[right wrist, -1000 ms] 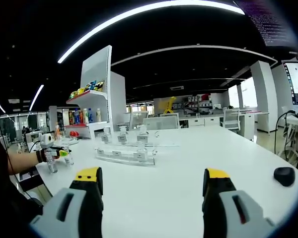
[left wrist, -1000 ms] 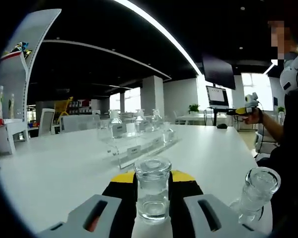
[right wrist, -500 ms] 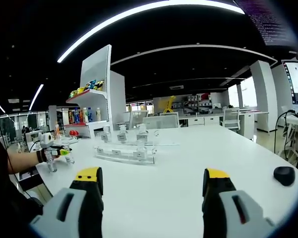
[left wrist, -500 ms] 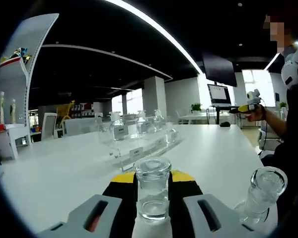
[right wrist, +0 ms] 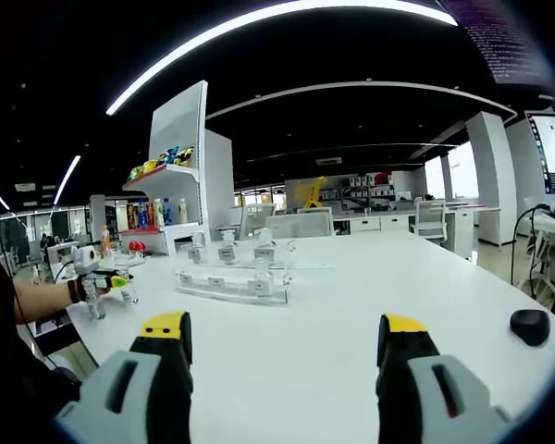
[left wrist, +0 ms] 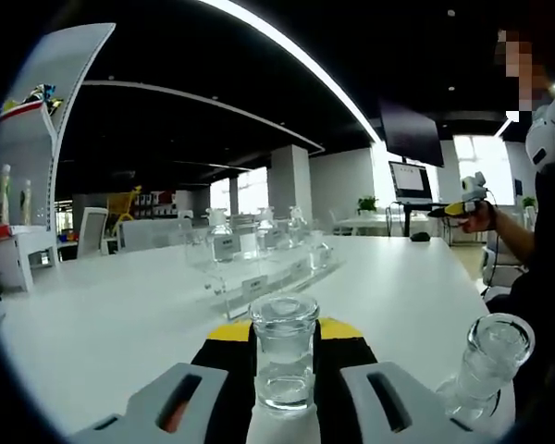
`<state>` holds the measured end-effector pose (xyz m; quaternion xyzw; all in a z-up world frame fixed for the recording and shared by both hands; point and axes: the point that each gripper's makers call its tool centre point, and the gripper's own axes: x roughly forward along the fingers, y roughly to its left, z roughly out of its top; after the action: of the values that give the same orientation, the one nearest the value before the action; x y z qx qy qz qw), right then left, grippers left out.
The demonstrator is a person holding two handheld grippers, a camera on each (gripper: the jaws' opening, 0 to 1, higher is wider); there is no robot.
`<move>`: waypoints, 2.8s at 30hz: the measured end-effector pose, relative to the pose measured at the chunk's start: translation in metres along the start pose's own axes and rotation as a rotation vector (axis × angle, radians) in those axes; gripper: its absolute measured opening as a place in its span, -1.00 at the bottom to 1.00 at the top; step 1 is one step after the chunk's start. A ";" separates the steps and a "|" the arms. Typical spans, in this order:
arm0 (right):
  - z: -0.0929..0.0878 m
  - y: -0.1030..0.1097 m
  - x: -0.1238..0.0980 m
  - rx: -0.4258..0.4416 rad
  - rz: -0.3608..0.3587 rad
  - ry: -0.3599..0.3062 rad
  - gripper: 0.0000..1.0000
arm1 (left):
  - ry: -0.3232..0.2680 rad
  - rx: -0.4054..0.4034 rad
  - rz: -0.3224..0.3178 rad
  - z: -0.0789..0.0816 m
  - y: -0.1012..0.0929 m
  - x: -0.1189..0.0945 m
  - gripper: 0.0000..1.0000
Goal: Identify the label on the chemical reagent bottle, grasp the chemical reagent bottle, and place it in the designated position on the reagent rack
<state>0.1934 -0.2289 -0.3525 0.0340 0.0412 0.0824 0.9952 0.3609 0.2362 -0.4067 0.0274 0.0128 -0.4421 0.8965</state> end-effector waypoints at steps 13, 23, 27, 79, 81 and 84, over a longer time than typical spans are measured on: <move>-0.001 -0.001 -0.001 0.001 -0.002 0.002 0.57 | 0.009 0.004 -0.018 0.002 -0.006 0.001 -0.54; -0.003 0.001 0.000 0.006 0.004 0.003 0.57 | 0.003 -0.003 -0.027 0.014 -0.005 -0.001 -0.54; -0.005 0.000 0.000 0.004 0.004 0.006 0.57 | -0.008 -0.024 -0.043 0.022 -0.007 -0.002 -0.54; -0.006 0.000 -0.002 0.002 -0.002 0.006 0.56 | 0.048 -0.026 -0.028 0.085 -0.012 0.019 -0.54; -0.006 -0.001 -0.003 0.000 -0.004 0.005 0.56 | 0.051 -0.034 -0.025 0.088 -0.011 0.020 -0.54; -0.006 -0.002 -0.003 0.001 -0.008 0.007 0.56 | 0.036 -0.045 -0.017 0.095 -0.011 0.022 -0.54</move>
<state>0.1903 -0.2312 -0.3579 0.0339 0.0448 0.0787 0.9953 0.3651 0.2065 -0.3131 0.0153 0.0390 -0.4489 0.8926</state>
